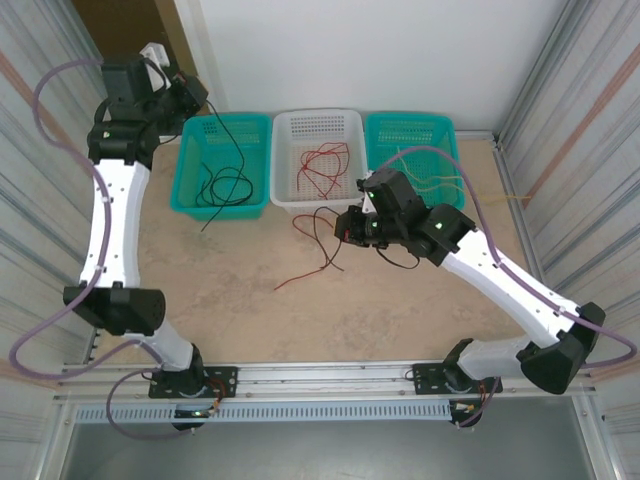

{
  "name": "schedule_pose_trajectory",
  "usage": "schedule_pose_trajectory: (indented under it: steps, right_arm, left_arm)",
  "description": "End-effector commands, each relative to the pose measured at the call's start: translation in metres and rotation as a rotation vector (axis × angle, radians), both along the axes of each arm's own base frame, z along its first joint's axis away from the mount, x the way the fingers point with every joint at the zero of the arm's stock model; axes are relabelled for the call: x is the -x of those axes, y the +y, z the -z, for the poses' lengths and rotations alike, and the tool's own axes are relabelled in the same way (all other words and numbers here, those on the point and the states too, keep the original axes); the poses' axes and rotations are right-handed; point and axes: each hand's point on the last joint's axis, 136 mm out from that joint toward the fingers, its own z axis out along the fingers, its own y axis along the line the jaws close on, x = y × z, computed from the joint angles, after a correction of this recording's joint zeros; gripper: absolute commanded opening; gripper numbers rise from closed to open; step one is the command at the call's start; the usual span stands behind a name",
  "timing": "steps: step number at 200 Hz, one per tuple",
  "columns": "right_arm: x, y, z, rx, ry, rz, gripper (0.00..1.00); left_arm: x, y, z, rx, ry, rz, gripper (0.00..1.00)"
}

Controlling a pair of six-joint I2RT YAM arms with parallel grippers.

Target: Untangle the cables

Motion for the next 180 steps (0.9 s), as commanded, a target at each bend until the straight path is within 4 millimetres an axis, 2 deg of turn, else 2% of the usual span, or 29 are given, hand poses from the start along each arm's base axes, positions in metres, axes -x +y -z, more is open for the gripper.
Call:
schedule_pose_trajectory:
  steps: [1,39,58,83,101,147,180]
  right_arm:
    - [-0.002,-0.002,-0.019,-0.010,-0.078,-0.015,0.00]
    - [-0.002,0.003,-0.019,-0.026,-0.076,-0.030,0.00]
    - [-0.003,0.007,-0.020,-0.038,-0.080,-0.038,0.00]
    - [-0.005,0.010,-0.018,-0.038,-0.076,-0.045,0.00]
    - [-0.005,0.014,-0.018,-0.046,-0.074,-0.054,0.00]
    - [-0.006,0.022,-0.022,-0.077,-0.088,-0.076,0.00]
    - [-0.005,0.026,-0.019,-0.084,-0.088,-0.080,0.00]
  left_arm:
    - [-0.006,0.005,-0.009,-0.056,-0.028,-0.004,0.00]
    - [-0.025,0.006,-0.003,-0.075,-0.011,-0.008,0.00]
    - [-0.026,0.003,-0.018,-0.050,-0.040,0.002,0.00]
    - [-0.018,0.000,-0.051,-0.001,-0.115,0.005,0.00]
    - [-0.012,0.003,-0.067,0.013,-0.152,-0.013,0.00]
    - [0.003,0.001,-0.096,0.071,-0.219,-0.010,0.00]
    - [0.005,0.007,-0.097,0.038,-0.234,-0.039,0.00]
